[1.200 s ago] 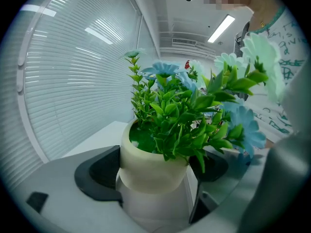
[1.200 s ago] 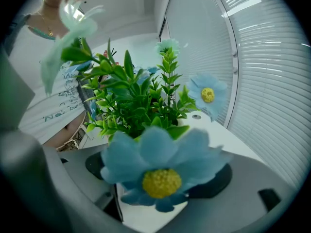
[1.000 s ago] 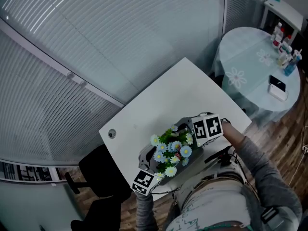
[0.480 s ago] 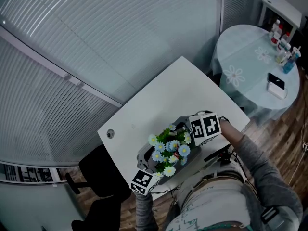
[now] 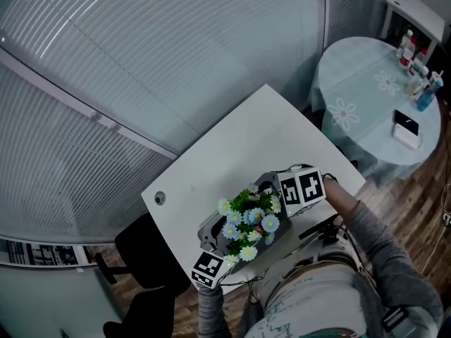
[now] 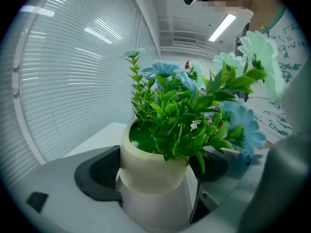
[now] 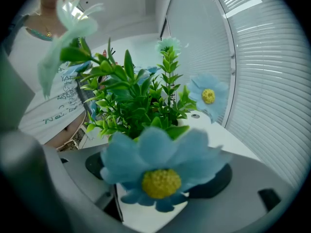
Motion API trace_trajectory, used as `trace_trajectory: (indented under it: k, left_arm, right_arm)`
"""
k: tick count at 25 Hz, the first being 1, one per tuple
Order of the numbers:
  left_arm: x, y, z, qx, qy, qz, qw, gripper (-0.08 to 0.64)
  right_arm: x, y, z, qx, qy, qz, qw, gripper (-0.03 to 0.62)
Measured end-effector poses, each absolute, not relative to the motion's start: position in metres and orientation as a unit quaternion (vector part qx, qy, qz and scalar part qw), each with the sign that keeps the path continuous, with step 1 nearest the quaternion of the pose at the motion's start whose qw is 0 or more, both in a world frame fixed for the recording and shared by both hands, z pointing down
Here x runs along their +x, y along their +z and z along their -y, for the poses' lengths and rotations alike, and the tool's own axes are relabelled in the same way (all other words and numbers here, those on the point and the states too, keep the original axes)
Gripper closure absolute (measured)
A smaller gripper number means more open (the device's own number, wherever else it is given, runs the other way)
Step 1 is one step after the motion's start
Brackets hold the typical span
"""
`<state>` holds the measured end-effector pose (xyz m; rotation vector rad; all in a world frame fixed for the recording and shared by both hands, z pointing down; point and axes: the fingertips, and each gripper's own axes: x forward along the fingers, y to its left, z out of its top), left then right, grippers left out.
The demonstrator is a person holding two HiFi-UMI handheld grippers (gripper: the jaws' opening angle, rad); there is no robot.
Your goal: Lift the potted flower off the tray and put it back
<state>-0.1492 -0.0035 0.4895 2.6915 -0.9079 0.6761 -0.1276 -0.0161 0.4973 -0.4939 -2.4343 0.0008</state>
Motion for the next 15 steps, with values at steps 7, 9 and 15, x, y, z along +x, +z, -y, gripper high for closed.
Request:
trace_trajectory:
  k: [7,9,15]
  left_arm:
    - [-0.130,0.489,0.021,0.918,0.230,0.305,0.104,0.117]
    - [-0.124,0.489,0.026,0.918,0.233,0.304,0.101,0.117]
    - [-0.102,0.492,0.037,0.919,0.236,0.300,0.101,0.117]
  right_arm:
    - [-0.109,0.496,0.033,-0.183,-0.004,0.926,0.329,0.216]
    - [-0.103,0.497,0.037,-0.181,-0.003,0.927,0.329,0.216]
    - [-0.080,0.499,0.048,-0.178,-0.004,0.927,0.330,0.216]
